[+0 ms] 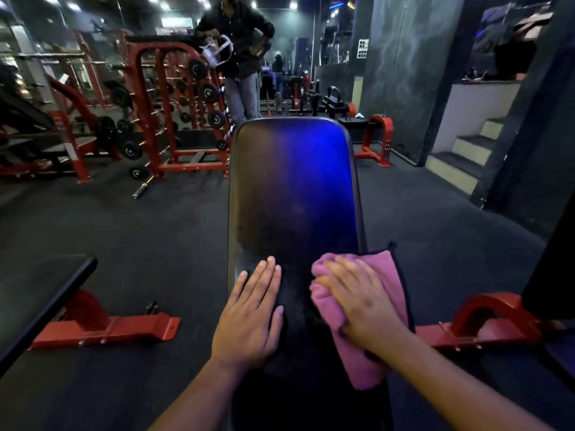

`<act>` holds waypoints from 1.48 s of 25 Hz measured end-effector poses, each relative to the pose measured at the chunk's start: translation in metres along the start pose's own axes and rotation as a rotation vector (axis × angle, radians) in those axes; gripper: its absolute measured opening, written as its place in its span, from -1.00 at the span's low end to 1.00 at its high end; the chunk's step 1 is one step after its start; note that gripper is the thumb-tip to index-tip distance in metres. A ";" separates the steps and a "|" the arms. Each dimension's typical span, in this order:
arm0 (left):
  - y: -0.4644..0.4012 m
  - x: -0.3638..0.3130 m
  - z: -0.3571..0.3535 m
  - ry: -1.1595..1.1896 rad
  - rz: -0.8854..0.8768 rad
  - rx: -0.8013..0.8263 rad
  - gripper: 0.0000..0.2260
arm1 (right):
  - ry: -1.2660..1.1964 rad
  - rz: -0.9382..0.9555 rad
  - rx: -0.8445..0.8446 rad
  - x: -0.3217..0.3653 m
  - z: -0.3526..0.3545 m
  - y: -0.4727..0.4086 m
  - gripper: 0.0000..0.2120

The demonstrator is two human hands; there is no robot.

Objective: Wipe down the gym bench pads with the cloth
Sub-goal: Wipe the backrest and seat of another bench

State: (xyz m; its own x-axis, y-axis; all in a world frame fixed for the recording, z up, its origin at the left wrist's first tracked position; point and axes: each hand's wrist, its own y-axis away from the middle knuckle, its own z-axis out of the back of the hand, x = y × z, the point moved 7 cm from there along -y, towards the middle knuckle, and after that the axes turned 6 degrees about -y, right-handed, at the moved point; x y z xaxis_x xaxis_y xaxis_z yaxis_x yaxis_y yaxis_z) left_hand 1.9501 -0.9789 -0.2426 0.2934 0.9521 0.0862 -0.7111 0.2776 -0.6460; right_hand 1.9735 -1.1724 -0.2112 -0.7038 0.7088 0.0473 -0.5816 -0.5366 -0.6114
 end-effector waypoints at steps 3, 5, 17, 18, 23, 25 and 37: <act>-0.001 0.004 -0.001 -0.045 0.023 -0.001 -0.41 | -0.012 -0.196 -0.059 -0.040 0.013 -0.020 -0.42; -0.001 -0.001 -0.002 -0.074 0.019 0.048 -0.41 | 0.019 -0.332 -0.050 -0.040 0.016 -0.052 -0.48; -0.126 -0.012 0.011 -0.038 0.026 0.073 -0.40 | -0.542 -0.648 -0.473 -0.118 0.099 -0.001 -0.62; -0.144 -0.012 0.003 -0.051 0.030 0.091 -0.39 | -0.575 -0.658 -0.482 -0.125 0.093 -0.002 -0.61; -0.143 -0.008 -0.015 -0.107 0.056 0.062 -0.37 | -0.730 -0.665 -0.472 -0.139 0.046 -0.050 -0.73; -0.153 -0.008 -0.009 -0.133 0.021 0.047 -0.38 | -0.726 -0.653 -0.516 -0.159 0.062 -0.104 -0.78; -0.261 0.068 -0.013 -0.209 0.037 -0.023 -0.37 | -0.949 -0.549 -0.392 -0.214 0.021 -0.233 -0.86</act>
State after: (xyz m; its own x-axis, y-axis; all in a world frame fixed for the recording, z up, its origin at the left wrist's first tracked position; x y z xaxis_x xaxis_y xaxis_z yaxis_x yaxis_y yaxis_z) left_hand 2.1636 -0.9887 -0.0783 0.1268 0.9682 0.2158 -0.7032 0.2412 -0.6689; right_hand 2.2510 -1.2082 -0.0626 -0.5158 0.0851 0.8525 -0.8537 0.0321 -0.5197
